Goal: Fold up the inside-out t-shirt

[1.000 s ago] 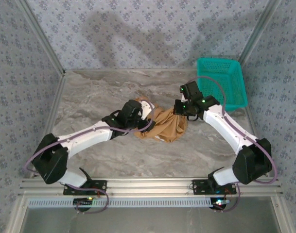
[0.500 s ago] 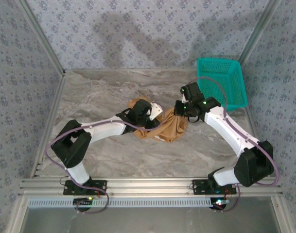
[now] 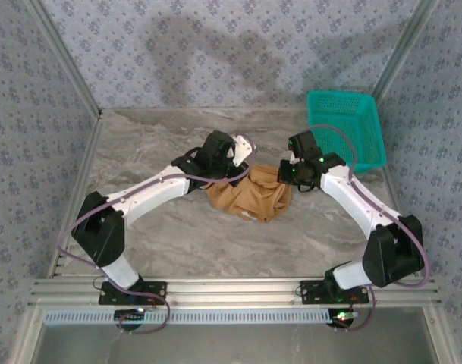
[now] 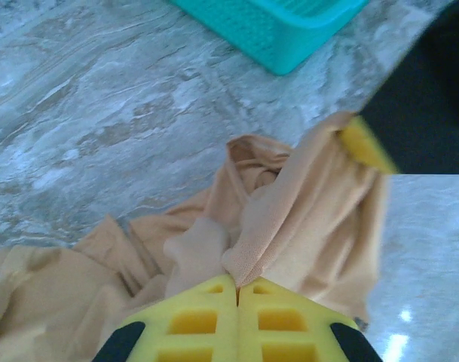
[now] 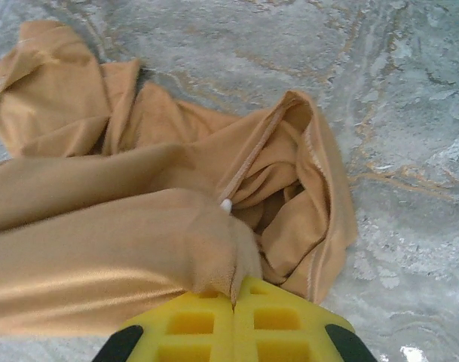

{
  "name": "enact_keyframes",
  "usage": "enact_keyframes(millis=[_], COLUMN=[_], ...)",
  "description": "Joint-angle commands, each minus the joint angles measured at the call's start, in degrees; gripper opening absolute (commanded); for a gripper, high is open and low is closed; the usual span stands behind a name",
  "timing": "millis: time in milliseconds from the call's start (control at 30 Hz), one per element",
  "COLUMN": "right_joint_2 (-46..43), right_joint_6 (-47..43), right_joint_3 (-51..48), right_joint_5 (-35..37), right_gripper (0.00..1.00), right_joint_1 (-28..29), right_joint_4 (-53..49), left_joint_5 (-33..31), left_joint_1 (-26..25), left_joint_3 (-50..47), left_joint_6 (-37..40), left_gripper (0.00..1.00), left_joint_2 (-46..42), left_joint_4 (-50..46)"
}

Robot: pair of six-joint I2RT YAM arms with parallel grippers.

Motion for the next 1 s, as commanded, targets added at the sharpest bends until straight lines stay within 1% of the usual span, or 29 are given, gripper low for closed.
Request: enact_keyframes(millis=[0,33,67,100,167,233,300,367,433,533,633,700,833,900,967], right_joint_2=[3.50,4.33,4.70,4.63,2.94,0.29,-2.94,-6.01,-7.10,-7.00,-5.37,-3.82,-0.56,1.19,3.10], right_joint_6=[-1.37,-0.66,0.34,1.21,3.44,5.68,7.79,12.02,17.05,23.99,28.06,29.43,31.77,32.78,33.43], right_joint_3=[3.63,5.48,6.24,6.59,5.45,3.65,-1.39,-6.38,-10.60,-15.01,-15.81,-15.05,-13.58,-12.59,-11.99], right_joint_5=[-1.79,-2.93,-3.85,-3.90,-3.20,-2.78,-4.36,-6.94,-9.14,-8.48,-5.75,-4.63,-2.88,-0.54,1.70], right_gripper=[0.02,0.09,0.21,0.30,0.35,0.36,0.36,0.34,0.33,0.33,0.36,0.43,0.50,0.51,0.49], right_joint_1=[-0.94,-0.83,-0.70,-0.48,0.19,0.64,1.58,3.32,5.44,9.60,12.29,12.63,12.68,12.83,12.66], right_joint_4=[0.83,0.26,-0.59,-1.31,-1.92,-1.69,1.11,7.33,14.13,23.52,28.50,29.82,31.73,31.69,32.14], left_joint_5=[6.57,7.62,8.89,9.84,11.48,13.01,13.51,13.39,13.30,13.39,13.25,13.21,13.10,13.12,13.31], left_joint_1=[0.92,1.33,1.82,2.28,3.57,4.65,5.18,5.37,5.49,5.62,5.62,5.63,5.62,5.64,5.62], left_joint_3=[1.96,1.87,1.71,1.76,2.12,2.52,2.77,2.70,2.30,2.19,2.12,1.80,1.35,0.97,0.31], left_joint_6=[-3.88,-4.92,-6.12,-7.32,-10.05,-12.29,-13.59,-14.09,-14.59,-14.86,-15.14,-15.29,-15.60,-15.93,-16.40], left_gripper=[0.00,0.00,0.00,0.00,0.00,0.00,0.00,0.00,0.00,0.00,0.00,0.00,0.00,0.00,0.00], left_joint_2=[-0.89,-0.43,0.19,0.82,2.43,3.77,4.75,5.08,5.08,5.08,4.74,4.34,3.69,3.20,2.82], left_joint_4=[-4.13,-4.04,-3.95,-4.08,-4.84,-5.30,-5.94,-6.08,-5.72,-5.79,-6.00,-5.95,-5.90,-5.43,-4.42])
